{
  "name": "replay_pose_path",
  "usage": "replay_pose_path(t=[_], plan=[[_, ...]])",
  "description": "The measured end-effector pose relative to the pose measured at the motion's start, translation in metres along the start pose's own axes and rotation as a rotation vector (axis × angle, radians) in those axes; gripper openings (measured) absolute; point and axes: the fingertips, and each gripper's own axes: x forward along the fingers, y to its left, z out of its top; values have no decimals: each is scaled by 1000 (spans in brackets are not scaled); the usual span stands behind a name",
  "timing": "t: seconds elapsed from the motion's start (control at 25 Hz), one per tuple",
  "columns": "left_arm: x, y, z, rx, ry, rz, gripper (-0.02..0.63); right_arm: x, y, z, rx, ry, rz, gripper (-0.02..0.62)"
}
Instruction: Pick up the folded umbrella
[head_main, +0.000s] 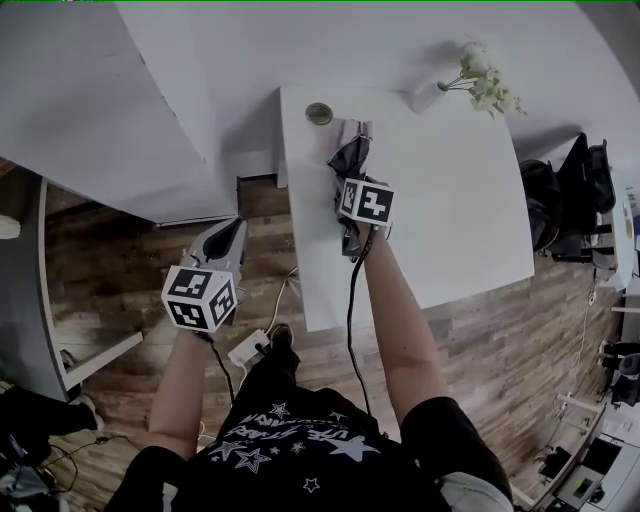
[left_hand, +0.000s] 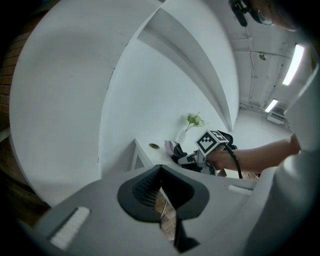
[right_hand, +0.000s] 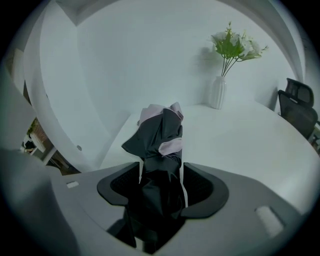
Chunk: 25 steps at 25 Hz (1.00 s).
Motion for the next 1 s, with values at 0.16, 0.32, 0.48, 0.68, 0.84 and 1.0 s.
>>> replay_pose_path(t=[0.16, 0.32, 0.48, 0.68, 0.84, 1.0], plan=[[1, -2, -4, 7, 11, -6, 3, 3, -1, -1, -23, 15, -16, 261], [0, 0, -9, 2, 18, -7, 3, 4, 0, -1, -38, 14, -17, 245], [-2, -5, -12, 3, 26, -18, 3, 1, -1, -2, -18, 8, -8, 232], [-3, -8, -8, 15, 17, -17, 3, -5, 2, -11, 31, -2, 18, 229], [-8, -13, -4, 20, 7, -17, 3, -19, 2, -19, 62, -3, 42, 230], [-15, -21, 4, 31, -15, -10, 3, -39, 2, -13, 63, -34, 68, 230]])
